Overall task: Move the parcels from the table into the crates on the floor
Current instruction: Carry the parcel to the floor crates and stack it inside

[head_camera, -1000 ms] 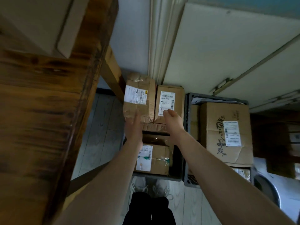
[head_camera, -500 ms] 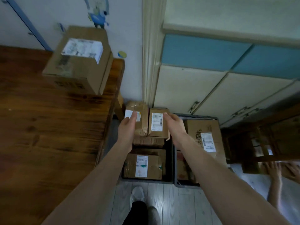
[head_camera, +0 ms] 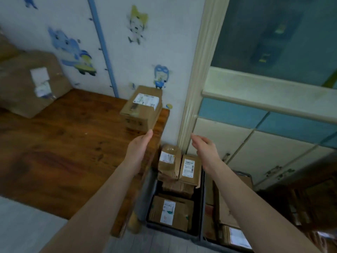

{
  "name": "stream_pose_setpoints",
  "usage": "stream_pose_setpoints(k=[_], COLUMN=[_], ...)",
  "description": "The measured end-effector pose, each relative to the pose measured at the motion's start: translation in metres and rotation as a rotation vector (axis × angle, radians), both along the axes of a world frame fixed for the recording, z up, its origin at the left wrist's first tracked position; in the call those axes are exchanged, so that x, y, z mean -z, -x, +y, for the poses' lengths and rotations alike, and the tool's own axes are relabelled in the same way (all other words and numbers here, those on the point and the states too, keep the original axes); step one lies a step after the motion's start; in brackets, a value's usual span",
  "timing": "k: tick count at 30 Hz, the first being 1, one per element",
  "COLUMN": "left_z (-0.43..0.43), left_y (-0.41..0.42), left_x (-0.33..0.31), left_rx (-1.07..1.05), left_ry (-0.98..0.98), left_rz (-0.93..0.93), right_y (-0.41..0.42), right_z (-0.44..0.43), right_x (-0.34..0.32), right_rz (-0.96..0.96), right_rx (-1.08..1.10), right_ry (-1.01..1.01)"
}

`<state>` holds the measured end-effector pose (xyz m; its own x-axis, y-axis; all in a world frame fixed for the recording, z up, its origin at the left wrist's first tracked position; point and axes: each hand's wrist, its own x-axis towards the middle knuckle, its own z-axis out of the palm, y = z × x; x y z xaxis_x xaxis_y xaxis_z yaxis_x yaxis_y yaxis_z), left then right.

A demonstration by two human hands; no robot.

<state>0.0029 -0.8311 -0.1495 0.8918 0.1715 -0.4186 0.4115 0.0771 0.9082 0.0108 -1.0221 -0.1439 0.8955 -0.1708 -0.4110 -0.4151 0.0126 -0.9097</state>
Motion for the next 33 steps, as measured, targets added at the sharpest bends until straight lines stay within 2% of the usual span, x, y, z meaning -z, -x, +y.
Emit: stream_pose_setpoints(k=[7, 15, 22, 30, 33], left_z=[0.093, 0.237, 0.339, 0.415, 0.438], left_y=[0.019, 0.033, 0.039, 0.005, -0.021], left_x=[-0.049, -0.067, -0.072, -0.069, -0.070], left_rx=[-0.078, -0.127, -0.202, -0.343, -0.384], left_ry=[-0.057, -0.064, -0.018, 0.083, 0.026], left_rz=[-0.007, -0.067, -0.065, -0.001, -0.002], right_y=[0.000, 0.000, -0.007, -0.061, -0.091], right_z=[0.092, 0.248, 0.345, 0.423, 0.452], right_x=[-0.040, -0.062, -0.069, -0.064, -0.063], right_rz=[-0.076, -0.128, -0.134, -0.135, -0.128], right_rx=[-0.091, -0.175, -0.220, -0.249, -0.267], right_ry=[-0.008, -0.052, -0.028, -0.024, -0.065])
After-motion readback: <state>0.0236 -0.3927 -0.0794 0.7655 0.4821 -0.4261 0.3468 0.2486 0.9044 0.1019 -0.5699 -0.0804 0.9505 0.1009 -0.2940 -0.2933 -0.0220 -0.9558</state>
